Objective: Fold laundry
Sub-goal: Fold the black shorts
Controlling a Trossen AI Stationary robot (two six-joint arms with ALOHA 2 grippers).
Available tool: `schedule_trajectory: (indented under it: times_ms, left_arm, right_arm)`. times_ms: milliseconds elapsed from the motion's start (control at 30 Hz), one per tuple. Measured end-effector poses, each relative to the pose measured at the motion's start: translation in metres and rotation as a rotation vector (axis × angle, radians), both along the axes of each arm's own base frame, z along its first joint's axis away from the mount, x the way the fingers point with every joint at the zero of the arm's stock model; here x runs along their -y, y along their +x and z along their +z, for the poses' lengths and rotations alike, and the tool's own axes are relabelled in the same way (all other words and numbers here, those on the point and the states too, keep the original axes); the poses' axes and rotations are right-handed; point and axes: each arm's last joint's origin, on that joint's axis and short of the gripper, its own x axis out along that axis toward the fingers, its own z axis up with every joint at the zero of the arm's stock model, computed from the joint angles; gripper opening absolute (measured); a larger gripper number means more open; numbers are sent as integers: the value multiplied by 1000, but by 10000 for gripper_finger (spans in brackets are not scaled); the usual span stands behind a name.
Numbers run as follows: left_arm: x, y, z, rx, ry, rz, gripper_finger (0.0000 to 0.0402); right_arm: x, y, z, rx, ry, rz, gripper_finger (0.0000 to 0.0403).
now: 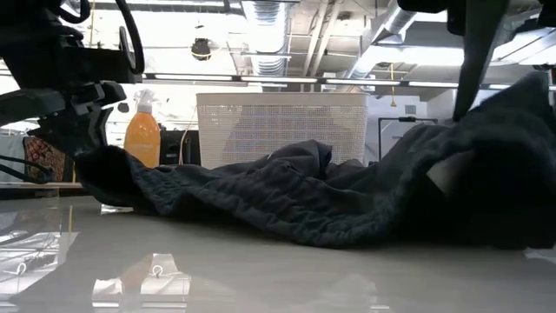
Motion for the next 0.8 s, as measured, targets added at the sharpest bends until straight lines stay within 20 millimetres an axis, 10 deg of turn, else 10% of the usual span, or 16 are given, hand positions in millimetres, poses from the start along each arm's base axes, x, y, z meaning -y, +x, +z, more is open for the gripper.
schedule_trajectory:
  times_ms: [200, 500, 800]
  left_arm:
    - [-1, 0, 0, 7, 26, -5, 0]
    - [0, 1, 12, -24, 53, -49, 0]
    - [7, 17, 160, 146, 263, -198, 0]
  right_arm:
    - [3, 4, 2, 10, 59, -72, 31]
    - [28, -1, 55, 101, 186, -139, 30]
    - [94, -71, 200, 625, 367, -242, 24]
